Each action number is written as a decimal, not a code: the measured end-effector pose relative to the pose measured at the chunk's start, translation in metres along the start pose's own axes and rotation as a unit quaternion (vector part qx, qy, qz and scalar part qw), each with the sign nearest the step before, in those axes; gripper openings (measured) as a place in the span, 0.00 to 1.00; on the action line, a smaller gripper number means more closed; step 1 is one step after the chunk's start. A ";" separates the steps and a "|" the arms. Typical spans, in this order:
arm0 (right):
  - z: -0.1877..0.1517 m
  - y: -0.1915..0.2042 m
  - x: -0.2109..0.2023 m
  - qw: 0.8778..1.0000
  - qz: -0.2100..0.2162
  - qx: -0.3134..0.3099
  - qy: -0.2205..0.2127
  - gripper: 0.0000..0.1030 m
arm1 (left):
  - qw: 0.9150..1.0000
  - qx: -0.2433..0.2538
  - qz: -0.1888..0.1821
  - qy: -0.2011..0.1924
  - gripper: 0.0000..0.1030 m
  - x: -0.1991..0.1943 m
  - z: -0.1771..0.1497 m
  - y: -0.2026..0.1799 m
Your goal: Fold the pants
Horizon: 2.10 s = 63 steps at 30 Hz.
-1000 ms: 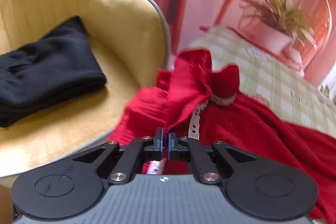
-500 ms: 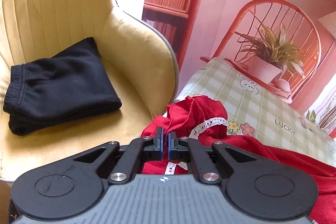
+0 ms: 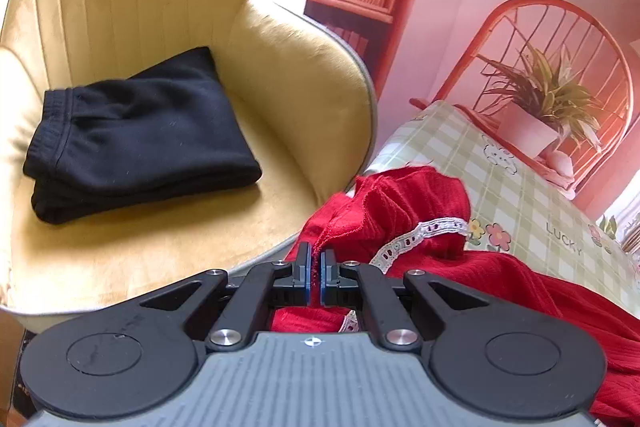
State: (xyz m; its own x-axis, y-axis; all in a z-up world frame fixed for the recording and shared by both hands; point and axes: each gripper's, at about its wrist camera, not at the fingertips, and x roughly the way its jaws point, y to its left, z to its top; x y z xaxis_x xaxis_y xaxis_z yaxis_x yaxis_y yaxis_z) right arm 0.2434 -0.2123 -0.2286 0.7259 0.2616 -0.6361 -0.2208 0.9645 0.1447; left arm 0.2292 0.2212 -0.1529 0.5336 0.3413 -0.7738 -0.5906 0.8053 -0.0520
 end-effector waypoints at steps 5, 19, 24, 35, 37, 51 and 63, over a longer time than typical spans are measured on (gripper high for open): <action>-0.004 0.003 0.000 0.999 0.013 -0.015 0.033 0.04 | 0.999 -0.024 0.015 0.028 0.05 0.010 -0.016 0.011; 0.006 -0.007 0.006 0.998 0.029 0.017 0.054 0.20 | 0.998 -0.047 0.036 0.026 0.53 0.013 -0.017 0.018; 0.030 -0.005 0.011 0.999 0.027 0.008 0.031 0.20 | 0.999 -0.032 -0.009 -0.016 0.53 0.012 0.009 -0.005; 0.051 -0.011 0.030 0.999 0.018 0.029 0.009 0.20 | 0.994 0.099 -0.044 -0.020 0.72 0.053 0.017 -0.102; 0.049 -0.015 0.031 0.999 0.016 0.034 0.009 0.20 | 0.994 0.106 -0.023 -0.012 0.62 0.066 0.015 -0.107; 0.047 -0.033 0.041 0.998 0.017 0.053 0.011 0.20 | 0.995 -0.027 -0.001 -0.097 0.04 -0.021 0.018 -0.027; 0.089 -0.014 0.078 0.999 0.037 0.005 0.001 0.20 | 0.996 -0.038 0.020 -0.074 0.04 0.010 0.018 -0.024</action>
State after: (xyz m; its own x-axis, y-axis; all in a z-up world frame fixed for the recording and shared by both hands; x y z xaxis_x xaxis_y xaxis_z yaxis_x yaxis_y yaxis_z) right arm 0.3612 -0.2025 -0.2129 0.7073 0.3312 -0.6246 -0.2668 0.9432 0.1982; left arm 0.2598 0.2136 -0.1482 0.5890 0.4450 -0.6746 -0.6544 0.7524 -0.0750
